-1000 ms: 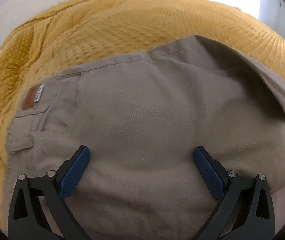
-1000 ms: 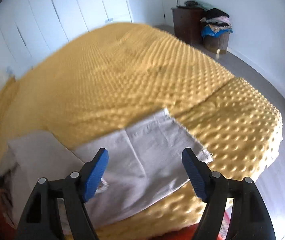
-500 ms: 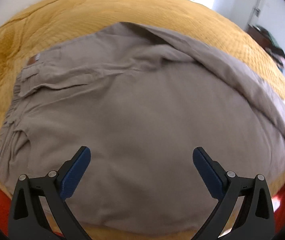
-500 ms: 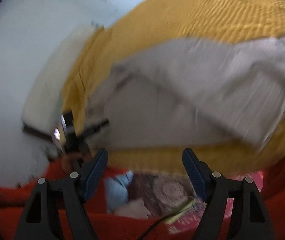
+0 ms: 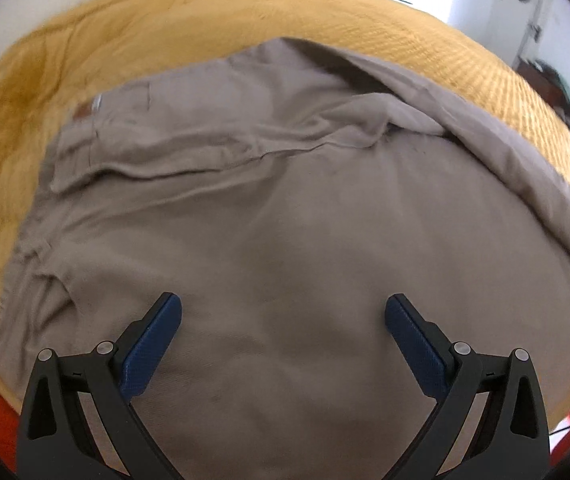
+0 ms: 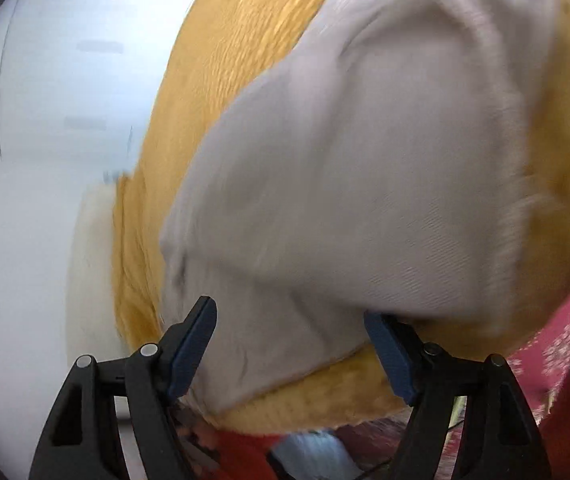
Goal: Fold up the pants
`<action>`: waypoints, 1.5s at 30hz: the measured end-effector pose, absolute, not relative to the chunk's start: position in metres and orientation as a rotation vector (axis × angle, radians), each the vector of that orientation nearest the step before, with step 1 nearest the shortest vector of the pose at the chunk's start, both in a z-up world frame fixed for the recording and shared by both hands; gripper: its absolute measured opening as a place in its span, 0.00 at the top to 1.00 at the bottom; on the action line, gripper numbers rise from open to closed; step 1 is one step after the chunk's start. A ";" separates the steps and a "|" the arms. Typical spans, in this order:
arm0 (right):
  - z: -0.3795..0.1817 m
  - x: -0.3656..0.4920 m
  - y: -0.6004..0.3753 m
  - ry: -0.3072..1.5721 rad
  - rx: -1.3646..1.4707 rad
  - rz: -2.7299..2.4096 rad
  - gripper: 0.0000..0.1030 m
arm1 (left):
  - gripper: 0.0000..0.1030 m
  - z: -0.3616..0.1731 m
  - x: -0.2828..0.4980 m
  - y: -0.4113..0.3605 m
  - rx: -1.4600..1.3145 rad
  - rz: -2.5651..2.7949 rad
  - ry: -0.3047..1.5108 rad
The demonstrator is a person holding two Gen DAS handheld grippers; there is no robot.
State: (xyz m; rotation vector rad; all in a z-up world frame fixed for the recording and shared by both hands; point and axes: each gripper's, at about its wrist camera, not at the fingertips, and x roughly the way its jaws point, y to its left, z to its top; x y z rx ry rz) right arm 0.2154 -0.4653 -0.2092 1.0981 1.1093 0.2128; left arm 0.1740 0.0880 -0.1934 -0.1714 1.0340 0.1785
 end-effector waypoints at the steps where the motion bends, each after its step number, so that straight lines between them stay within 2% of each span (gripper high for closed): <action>1: -0.207 0.215 -0.470 1.083 1.102 0.202 0.26 | 0.01 -0.195 0.173 0.089 -0.180 0.179 1.031; 4: -0.194 0.218 -0.483 1.000 1.101 0.172 0.28 | 0.00 -0.201 0.173 0.084 -0.149 0.193 1.012; 7: -0.193 0.221 -0.485 0.995 1.117 0.155 0.37 | 0.00 -0.205 0.175 0.077 -0.116 0.202 1.002; 8: -0.197 0.224 -0.484 1.017 1.092 0.132 0.45 | 0.00 -0.207 0.173 0.075 -0.108 0.203 0.987; 9: -0.200 0.228 -0.482 1.033 1.075 0.121 0.63 | 0.00 -0.208 0.172 0.076 -0.107 0.204 0.983; 11: -0.206 0.235 -0.479 1.077 1.017 0.099 0.90 | 0.00 -0.207 0.173 0.077 -0.112 0.199 0.989; 15: -0.182 0.241 -0.474 1.022 0.886 0.155 0.94 | 0.01 -0.202 0.170 0.083 -0.129 0.167 1.019; 18: -0.139 0.244 -0.471 0.933 0.811 0.231 0.94 | 0.01 -0.191 0.168 0.086 -0.158 0.173 1.063; 21: -0.085 0.247 -0.461 0.821 0.725 0.331 0.94 | 0.01 -0.169 0.164 0.098 -0.245 0.145 1.025; 25: -0.019 0.241 -0.454 0.679 0.642 0.445 0.94 | 0.01 -0.139 0.189 0.128 -0.453 0.127 0.983; 29: 0.015 0.226 -0.465 0.586 0.640 0.508 0.94 | 0.01 -0.124 0.230 0.158 -0.801 0.035 0.952; 31: 0.028 0.214 -0.477 0.544 0.645 0.528 0.95 | 0.01 -0.126 0.252 0.163 -0.889 0.007 0.958; 33: 0.038 0.202 -0.488 0.505 0.639 0.531 1.00 | 0.01 -0.132 0.277 0.162 -0.920 0.022 0.984; 35: 0.051 0.189 -0.495 0.479 0.613 0.527 1.00 | 0.01 -0.141 0.292 0.159 -0.913 0.051 1.013; 38: 0.036 0.193 -0.502 0.565 0.612 0.504 0.98 | 0.01 -0.155 0.305 0.145 -0.849 0.126 1.067; 40: 0.004 0.196 -0.511 0.654 0.707 0.470 0.91 | 0.01 -0.160 0.299 0.129 -0.817 0.128 1.069; 41: -0.011 0.198 -0.512 0.691 0.734 0.452 0.67 | 0.01 -0.163 0.297 0.123 -0.807 0.119 1.072; 42: -0.025 0.199 -0.511 0.722 0.755 0.439 0.37 | 0.01 -0.165 0.294 0.115 -0.788 0.112 1.082; 43: -0.040 0.200 -0.510 0.751 0.782 0.435 0.29 | 0.01 -0.169 0.290 0.108 -0.759 0.109 1.096; 45: -0.081 0.206 -0.499 0.830 0.912 0.478 0.28 | 0.01 -0.173 0.282 0.093 -0.688 0.108 1.114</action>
